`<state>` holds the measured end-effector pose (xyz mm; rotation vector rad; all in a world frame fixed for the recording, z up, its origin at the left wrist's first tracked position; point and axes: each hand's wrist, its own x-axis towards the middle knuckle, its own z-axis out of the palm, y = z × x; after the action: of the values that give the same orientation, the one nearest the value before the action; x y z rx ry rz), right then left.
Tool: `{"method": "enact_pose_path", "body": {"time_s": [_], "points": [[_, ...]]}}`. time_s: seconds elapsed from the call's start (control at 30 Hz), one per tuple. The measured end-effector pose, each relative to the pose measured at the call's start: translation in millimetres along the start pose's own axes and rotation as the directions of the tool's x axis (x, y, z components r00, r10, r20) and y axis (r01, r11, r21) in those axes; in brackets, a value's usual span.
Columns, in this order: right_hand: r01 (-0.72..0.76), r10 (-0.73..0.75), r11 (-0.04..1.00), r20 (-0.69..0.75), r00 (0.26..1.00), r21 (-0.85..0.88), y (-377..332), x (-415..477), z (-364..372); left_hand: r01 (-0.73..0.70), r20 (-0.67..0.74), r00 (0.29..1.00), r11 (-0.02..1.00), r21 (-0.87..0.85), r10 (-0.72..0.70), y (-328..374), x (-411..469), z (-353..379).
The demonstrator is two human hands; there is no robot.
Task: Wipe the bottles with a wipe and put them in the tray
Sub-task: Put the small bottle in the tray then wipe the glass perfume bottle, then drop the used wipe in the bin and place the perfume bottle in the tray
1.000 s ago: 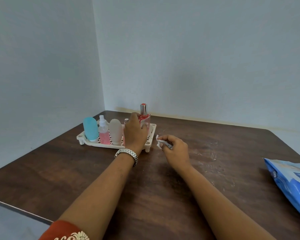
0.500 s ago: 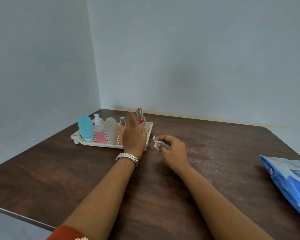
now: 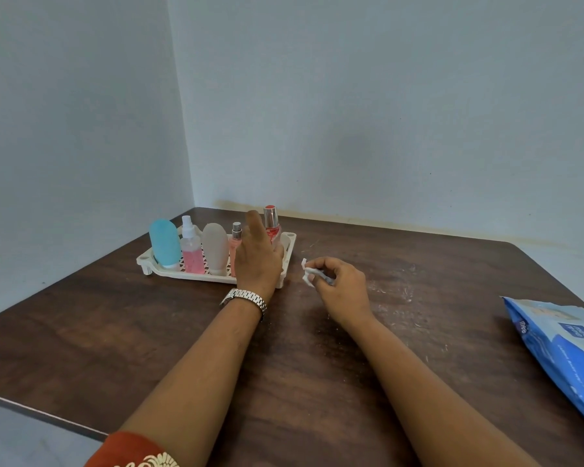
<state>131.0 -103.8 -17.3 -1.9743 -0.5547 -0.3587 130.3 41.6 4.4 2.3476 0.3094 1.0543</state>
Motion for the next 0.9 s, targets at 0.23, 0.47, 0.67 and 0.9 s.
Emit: {"method": "enact_pose_path", "body": {"time_s": [0.23, 0.47, 0.67, 0.9], "points": [[-0.098, 0.105, 0.987, -0.049, 0.993, 0.126, 2, 1, -7, -0.031, 0.063, 0.998, 0.981, 0.193, 0.019, 14, -8, -26], [-0.210, 0.266, 0.857, -0.055, 0.962, 0.470, -5, -5, -13, -0.040, 0.424, 0.906, 0.997, 0.063, 0.010, 29, -36, -47], [-0.260, 0.344, 0.726, -0.010, 0.939, 0.637, -14, -22, -40, 0.000, 0.462, 0.885, 0.992, -0.126, 0.059, 50, -57, -40], [-0.210, 0.383, 0.722, -0.128, 0.915, 0.659, -14, -64, -105, 0.027, 0.541, 0.833, 0.967, -0.252, 0.118, 106, -89, -25]]}}
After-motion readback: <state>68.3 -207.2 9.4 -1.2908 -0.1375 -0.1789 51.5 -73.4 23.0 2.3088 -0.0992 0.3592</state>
